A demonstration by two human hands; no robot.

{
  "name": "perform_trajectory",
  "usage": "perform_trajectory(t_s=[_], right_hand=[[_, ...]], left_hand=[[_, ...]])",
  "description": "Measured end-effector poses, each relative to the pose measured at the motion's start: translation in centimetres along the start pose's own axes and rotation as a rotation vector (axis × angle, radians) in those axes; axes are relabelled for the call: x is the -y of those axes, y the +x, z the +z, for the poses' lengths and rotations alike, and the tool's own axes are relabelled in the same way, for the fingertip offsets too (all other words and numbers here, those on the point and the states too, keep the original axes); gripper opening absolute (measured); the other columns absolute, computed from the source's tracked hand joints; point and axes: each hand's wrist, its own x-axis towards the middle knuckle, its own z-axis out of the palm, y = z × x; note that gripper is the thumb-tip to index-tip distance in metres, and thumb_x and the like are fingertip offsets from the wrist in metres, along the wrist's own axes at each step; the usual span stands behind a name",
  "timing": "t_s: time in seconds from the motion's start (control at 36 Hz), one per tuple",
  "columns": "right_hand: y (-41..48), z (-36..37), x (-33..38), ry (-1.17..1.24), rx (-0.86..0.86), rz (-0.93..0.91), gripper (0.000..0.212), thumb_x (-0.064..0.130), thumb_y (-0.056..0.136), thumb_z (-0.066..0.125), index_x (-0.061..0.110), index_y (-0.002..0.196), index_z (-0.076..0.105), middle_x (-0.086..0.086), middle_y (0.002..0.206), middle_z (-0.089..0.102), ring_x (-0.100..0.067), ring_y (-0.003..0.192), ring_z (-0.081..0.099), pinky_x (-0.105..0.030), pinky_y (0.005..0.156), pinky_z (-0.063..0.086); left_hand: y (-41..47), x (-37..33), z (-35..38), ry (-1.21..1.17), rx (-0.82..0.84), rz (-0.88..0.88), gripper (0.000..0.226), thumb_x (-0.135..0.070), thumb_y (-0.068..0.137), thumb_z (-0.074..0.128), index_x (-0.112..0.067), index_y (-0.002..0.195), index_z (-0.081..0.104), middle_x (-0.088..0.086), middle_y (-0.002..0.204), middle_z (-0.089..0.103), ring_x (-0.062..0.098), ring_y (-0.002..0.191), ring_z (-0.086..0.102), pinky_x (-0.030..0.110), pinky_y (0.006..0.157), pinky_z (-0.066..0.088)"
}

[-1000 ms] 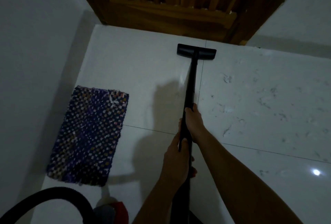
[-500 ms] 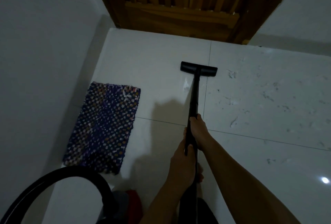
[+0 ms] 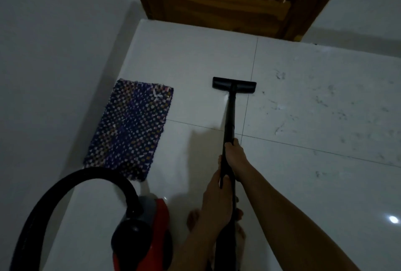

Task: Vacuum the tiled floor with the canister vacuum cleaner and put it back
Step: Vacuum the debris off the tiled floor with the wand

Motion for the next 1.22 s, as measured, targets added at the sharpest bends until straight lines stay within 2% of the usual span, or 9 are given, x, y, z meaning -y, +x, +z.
perform_trajectory(t_s=[0.14,0.36,0.5,0.61,0.81,0.92,1.06,1.17,1.22], right_hand=[[-1.6,-0.5,-2.4,-0.001,0.013,0.006,0.035,0.012,0.1,0.031,0.015,0.134,0.04,-0.01,0.061,0.048,-0.019,0.044,0.046,-0.026,0.04,0.042],[-4.4,-0.7,-5.6,0.003,-0.009,0.007,0.035,0.011,0.1,0.032,0.015,0.134,0.04,-0.01,0.061,0.047,-0.018,0.043,0.045,-0.023,0.036,0.041],[-6.2,0.0,-7.6,-0.006,-0.03,-0.001,0.028,0.011,0.101,0.031,0.011,0.127,0.042,-0.011,0.062,0.048,-0.019,0.044,0.046,-0.024,0.038,0.041],[-7.8,1.0,-9.6,0.023,-0.029,-0.003,0.027,0.011,0.101,0.03,0.013,0.126,0.042,-0.011,0.062,0.048,-0.02,0.044,0.046,-0.026,0.04,0.042],[-10.0,2.3,-11.8,0.072,-0.044,-0.014,0.03,0.013,0.101,0.031,0.013,0.13,0.042,-0.012,0.06,0.048,-0.02,0.044,0.046,-0.025,0.039,0.041],[-11.1,2.5,-12.8,0.094,-0.042,-0.006,0.037,0.012,0.102,0.031,0.017,0.138,0.037,-0.011,0.06,0.048,-0.019,0.044,0.046,-0.025,0.038,0.041],[-12.2,2.3,-14.4,0.086,-0.066,0.027,0.039,0.013,0.101,0.031,0.018,0.14,0.035,-0.011,0.063,0.05,-0.02,0.047,0.048,-0.028,0.043,0.042],[-13.4,1.7,-16.1,0.082,-0.094,0.049,0.034,0.014,0.101,0.031,0.014,0.134,0.038,-0.012,0.065,0.05,-0.021,0.047,0.048,-0.028,0.043,0.043],[-14.1,1.1,-16.9,0.078,-0.104,0.057,0.031,0.014,0.102,0.032,0.012,0.131,0.04,-0.013,0.066,0.05,-0.021,0.046,0.048,-0.027,0.042,0.043]], left_hand=[[-2.0,2.0,0.5,-0.027,-0.016,-0.026,0.037,-0.029,0.101,0.034,-0.027,0.138,0.04,0.007,0.07,0.057,0.018,0.055,0.054,0.027,0.045,0.047],[-4.0,5.6,0.2,0.004,-0.02,-0.02,0.038,-0.03,0.1,0.036,-0.03,0.138,0.042,0.005,0.074,0.06,0.02,0.064,0.057,0.043,0.069,0.051],[-5.4,8.1,-0.7,0.023,-0.029,-0.021,0.039,-0.034,0.099,0.038,-0.035,0.138,0.041,0.027,0.12,0.06,0.039,0.095,0.065,0.057,0.089,0.05],[-6.9,10.0,-2.0,0.04,-0.024,-0.035,0.04,-0.037,0.098,0.037,-0.038,0.138,0.039,0.028,0.126,0.056,0.048,0.113,0.055,0.061,0.095,0.046],[-9.1,11.6,-4.0,0.054,0.001,-0.014,0.039,-0.034,0.099,0.036,-0.034,0.138,0.04,0.028,0.125,0.057,0.048,0.109,0.057,0.057,0.092,0.049],[-9.8,12.7,-4.7,0.073,0.028,0.02,0.039,-0.031,0.1,0.035,-0.031,0.139,0.039,0.009,0.077,0.063,0.026,0.063,0.061,0.04,0.064,0.053],[-11.6,13.4,-4.9,0.066,0.065,-0.019,0.039,-0.03,0.101,0.034,-0.029,0.139,0.039,0.008,0.068,0.056,0.018,0.048,0.052,0.026,0.042,0.047],[-13.2,14.3,-4.8,0.135,0.092,-0.037,0.04,-0.031,0.1,0.033,-0.032,0.14,0.037,0.011,0.075,0.061,0.018,0.051,0.055,0.031,0.052,0.052],[-13.7,15.1,-4.5,0.19,0.113,-0.03,0.042,-0.034,0.1,0.031,-0.035,0.142,0.034,0.021,0.101,0.065,0.023,0.062,0.061,0.041,0.068,0.056]])
